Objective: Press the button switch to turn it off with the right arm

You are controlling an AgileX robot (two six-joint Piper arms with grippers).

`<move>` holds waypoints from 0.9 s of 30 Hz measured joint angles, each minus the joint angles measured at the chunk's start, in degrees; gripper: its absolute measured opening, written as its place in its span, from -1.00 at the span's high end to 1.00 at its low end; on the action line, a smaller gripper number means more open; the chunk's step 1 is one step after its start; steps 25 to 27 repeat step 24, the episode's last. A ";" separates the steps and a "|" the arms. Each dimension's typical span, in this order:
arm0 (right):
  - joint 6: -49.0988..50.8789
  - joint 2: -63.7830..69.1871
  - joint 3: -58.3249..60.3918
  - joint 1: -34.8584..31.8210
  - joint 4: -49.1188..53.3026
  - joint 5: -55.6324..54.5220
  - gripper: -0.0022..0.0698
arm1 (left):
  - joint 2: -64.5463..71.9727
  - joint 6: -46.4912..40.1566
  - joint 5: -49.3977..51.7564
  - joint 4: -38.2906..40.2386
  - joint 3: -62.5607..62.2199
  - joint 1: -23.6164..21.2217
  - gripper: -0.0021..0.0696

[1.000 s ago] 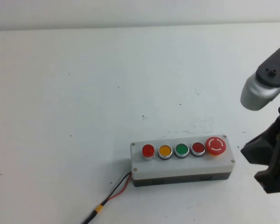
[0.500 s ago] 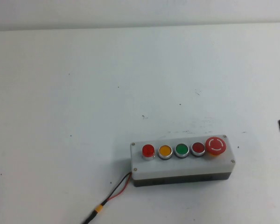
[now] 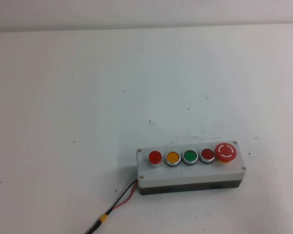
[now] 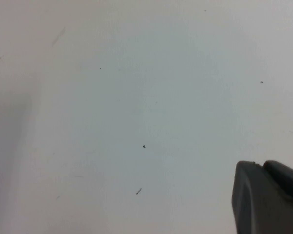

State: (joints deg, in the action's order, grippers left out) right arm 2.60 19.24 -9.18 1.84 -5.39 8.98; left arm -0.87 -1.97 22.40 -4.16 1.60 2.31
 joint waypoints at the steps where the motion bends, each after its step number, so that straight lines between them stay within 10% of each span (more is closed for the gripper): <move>1: 0.00 -1.79 1.02 -0.29 -0.30 -0.70 0.98 | 0.00 0.00 0.00 0.00 0.00 0.00 0.95; 27: 0.00 -19.72 10.64 1.03 3.87 5.70 0.98 | 0.00 0.00 0.00 0.00 0.00 0.00 0.95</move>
